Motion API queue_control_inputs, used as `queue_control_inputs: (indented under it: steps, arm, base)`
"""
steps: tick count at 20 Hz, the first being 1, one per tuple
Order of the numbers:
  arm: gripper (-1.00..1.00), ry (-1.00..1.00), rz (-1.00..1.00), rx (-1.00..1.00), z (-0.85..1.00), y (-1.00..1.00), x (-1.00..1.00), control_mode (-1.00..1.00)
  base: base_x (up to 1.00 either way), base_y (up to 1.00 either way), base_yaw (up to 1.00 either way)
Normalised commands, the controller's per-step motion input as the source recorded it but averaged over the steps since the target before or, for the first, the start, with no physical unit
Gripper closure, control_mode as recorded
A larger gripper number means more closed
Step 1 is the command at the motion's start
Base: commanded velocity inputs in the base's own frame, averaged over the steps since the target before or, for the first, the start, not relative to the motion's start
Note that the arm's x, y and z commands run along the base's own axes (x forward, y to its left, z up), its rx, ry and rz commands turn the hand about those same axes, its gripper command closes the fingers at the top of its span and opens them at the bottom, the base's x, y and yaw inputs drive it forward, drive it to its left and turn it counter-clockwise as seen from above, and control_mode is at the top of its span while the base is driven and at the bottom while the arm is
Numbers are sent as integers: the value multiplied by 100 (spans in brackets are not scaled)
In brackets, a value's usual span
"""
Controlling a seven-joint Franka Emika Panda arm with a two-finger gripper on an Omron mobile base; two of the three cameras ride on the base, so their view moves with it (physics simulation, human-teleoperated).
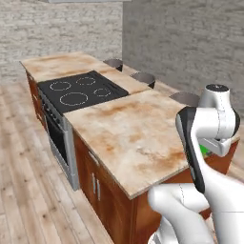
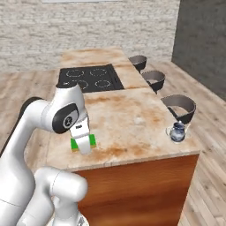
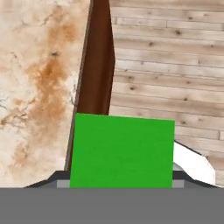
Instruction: Place the sponge inside the microwave to prepare for sanitizing.
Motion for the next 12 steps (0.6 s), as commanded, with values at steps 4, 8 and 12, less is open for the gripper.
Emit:
queue_control_inputs:
  steps: [4, 8, 12]
  arm:
    - [100, 0, 0, 0, 0, 0, 0, 100]
    - [100, 0, 0, 0, 0, 0, 0, 100]
    - [100, 0, 0, 0, 0, 0, 0, 100]
  base:
    - [-8, -31, -76]
    - [-8, -21, -80]
    - [2, -40, -74]
